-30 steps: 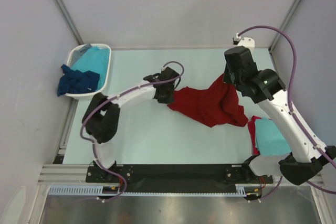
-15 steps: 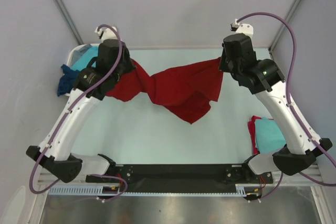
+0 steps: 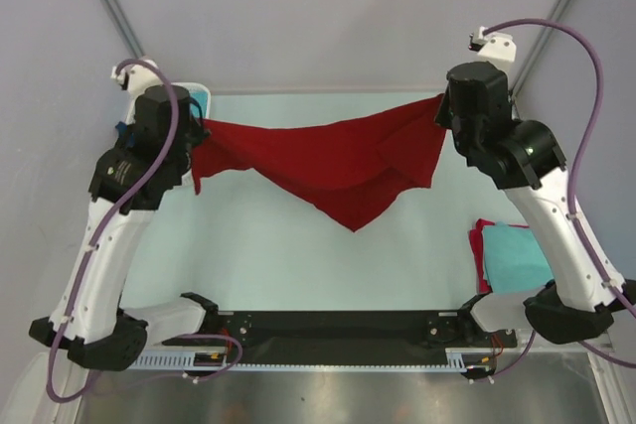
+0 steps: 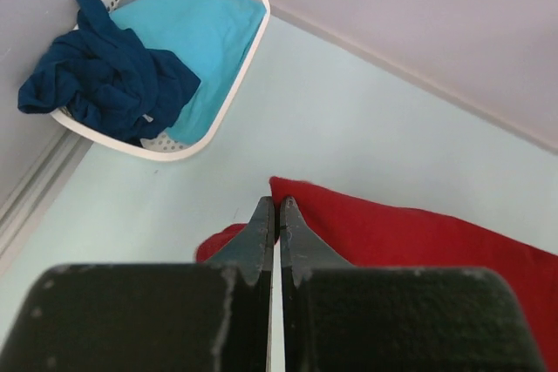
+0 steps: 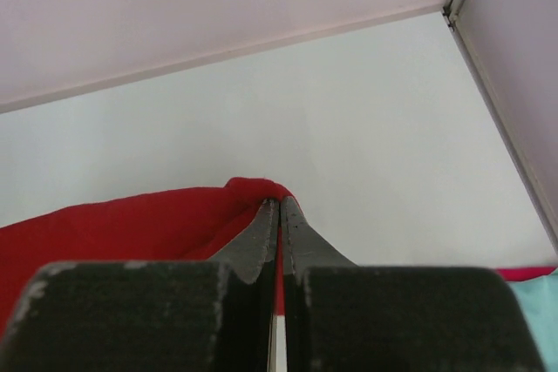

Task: Fold and stack the t-shirts
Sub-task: Flatten out the tshirt

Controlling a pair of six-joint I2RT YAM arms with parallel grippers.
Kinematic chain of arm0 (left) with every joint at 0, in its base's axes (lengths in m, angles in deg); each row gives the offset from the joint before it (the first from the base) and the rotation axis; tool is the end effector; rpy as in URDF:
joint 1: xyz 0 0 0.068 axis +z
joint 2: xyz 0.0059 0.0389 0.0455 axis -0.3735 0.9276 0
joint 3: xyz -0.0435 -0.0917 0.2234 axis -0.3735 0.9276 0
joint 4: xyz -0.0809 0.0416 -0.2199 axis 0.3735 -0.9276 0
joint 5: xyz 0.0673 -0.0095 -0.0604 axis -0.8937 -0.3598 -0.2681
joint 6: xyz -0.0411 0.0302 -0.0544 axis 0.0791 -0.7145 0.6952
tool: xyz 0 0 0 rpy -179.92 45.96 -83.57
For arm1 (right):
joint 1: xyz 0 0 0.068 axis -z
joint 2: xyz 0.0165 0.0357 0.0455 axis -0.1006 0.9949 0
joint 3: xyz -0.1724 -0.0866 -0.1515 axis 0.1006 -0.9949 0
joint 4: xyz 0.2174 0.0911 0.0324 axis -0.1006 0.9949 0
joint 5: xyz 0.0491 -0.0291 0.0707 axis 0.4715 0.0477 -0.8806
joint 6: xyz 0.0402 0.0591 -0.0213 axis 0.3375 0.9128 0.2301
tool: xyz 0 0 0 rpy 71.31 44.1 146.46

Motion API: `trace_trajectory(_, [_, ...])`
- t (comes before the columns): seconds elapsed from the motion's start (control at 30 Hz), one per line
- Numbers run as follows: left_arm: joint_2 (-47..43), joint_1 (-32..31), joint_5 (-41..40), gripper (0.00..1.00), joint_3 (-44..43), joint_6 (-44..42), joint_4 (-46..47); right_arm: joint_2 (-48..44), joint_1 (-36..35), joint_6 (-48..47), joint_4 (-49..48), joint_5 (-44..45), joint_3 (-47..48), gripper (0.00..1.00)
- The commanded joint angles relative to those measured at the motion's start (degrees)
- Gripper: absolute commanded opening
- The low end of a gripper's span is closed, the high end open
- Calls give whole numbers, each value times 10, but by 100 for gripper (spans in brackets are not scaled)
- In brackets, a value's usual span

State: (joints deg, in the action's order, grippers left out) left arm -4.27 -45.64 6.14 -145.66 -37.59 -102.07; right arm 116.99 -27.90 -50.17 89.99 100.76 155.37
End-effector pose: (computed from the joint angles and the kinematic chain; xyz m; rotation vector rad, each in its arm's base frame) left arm 0.1996 -0.0459 0.4360 -0.5114 1.8642 0.0410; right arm 0.2182 0.0972 0.4599 0.2046 1.8690 -0.0553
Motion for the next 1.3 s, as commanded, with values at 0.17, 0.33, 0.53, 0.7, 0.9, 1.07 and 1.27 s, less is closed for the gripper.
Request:
trace_trajectory(0.17, [-49, 3, 12, 0, -54, 47, -13, -72, -46, -29, -54, 46, 32, 0])
trace_trajectory(0.33, [-63, 2, 35, 0, -62, 53, -13, -80, -111, -55, -57, 85, 60, 0])
trace_trajectory(0.53, [-96, -4, 54, 0, -53, 64, -16, -95, -183, -69, -39, 155, 97, 0])
trace_trajectory(0.7, [-112, -14, 52, 0, -57, 65, -5, -124, -221, -148, -106, 203, 77, 0])
trace_trajectory(0.9, [-120, -19, 54, 0, -61, 48, 23, -136, -243, -210, -189, 214, 67, 0])
trace_trajectory(1.07, [-90, -24, 45, 0, -119, 23, 30, -107, -251, -296, -265, 219, 113, 0])
trace_trajectory(1.27, [-67, -41, 52, 0, -170, 12, 34, -103, -271, -331, -301, 228, 120, 0])
